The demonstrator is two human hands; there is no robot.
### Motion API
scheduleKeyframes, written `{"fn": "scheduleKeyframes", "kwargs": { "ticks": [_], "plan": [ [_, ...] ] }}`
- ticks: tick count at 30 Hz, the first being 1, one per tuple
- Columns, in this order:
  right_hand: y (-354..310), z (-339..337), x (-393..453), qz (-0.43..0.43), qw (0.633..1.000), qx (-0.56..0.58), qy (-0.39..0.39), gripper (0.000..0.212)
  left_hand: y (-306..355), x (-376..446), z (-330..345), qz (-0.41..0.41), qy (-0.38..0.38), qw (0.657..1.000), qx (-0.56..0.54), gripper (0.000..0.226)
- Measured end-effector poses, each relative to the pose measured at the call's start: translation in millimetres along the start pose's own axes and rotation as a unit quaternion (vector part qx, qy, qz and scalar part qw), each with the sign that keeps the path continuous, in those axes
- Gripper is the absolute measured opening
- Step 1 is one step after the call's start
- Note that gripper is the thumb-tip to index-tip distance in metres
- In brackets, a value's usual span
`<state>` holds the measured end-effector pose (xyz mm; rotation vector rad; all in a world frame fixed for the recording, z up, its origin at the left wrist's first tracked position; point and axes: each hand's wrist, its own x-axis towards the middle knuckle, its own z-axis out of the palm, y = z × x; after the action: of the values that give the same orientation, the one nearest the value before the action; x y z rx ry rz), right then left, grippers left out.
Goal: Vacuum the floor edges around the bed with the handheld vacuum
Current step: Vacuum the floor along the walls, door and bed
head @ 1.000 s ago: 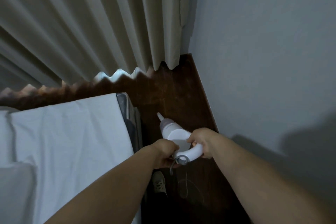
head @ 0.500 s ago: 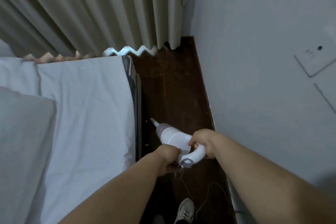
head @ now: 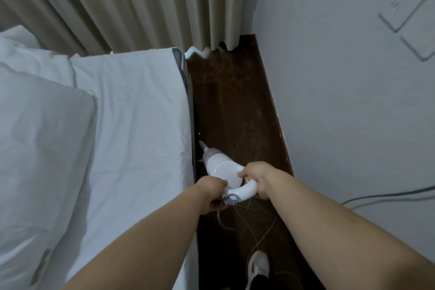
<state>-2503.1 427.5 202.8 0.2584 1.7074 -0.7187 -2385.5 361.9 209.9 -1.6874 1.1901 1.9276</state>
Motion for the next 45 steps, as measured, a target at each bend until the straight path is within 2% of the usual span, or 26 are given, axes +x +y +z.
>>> {"fn": "scheduleKeyframes", "kwargs": {
  "ticks": [4, 10, 12, 16, 20, 25, 32, 40, 45],
  "plan": [
    [-1.3, 23.8, 27.6, -0.012, 1.0, 0.025, -0.007, 0.026, -0.3, 28.9, -20.9, 0.026, 0.016, 0.999, 0.012, 0.02],
    [5.7, 31.5, 41.2, -0.019, 1.0, -0.004, 0.015, 0.016, -13.5, 48.6, -24.7, 0.023, 0.003, 0.999, 0.028, 0.014],
    [14.9, 24.7, 28.0, -0.007, 0.999, -0.026, 0.021, 0.006, -25.0, 40.0, -16.3, 0.009, -0.012, 1.0, 0.027, 0.011],
    [38.8, 4.5, -2.7, 0.01, 0.998, -0.058, 0.033, 0.002, -52.1, 9.9, 7.8, -0.016, -0.047, 0.999, 0.011, 0.013],
    [68.2, -11.8, -27.1, 0.021, 0.995, -0.09, 0.044, 0.01, -77.2, -25.2, 25.9, -0.015, -0.053, 0.998, 0.009, 0.027],
    [106.6, -13.7, -47.9, 0.006, 0.995, -0.096, 0.03, 0.021, -114.9, -52.7, 38.2, -0.012, -0.041, 0.999, 0.004, 0.029],
    [167.3, -10.6, -73.3, 0.004, 0.999, -0.044, 0.027, 0.019, -164.4, -76.5, 44.7, -0.01, -0.022, 0.999, 0.032, 0.027],
    [225.1, -69.0, -98.5, -0.002, 0.993, 0.045, 0.112, 0.016, -180.7, -100.9, 110.1, 0.003, -0.093, 0.992, 0.086, 0.029],
    [260.6, -110.3, -111.1, 0.012, 0.985, 0.097, 0.143, 0.023, -190.8, -106.0, 157.1, -0.004, -0.137, 0.983, 0.125, 0.025]
  ]
}}
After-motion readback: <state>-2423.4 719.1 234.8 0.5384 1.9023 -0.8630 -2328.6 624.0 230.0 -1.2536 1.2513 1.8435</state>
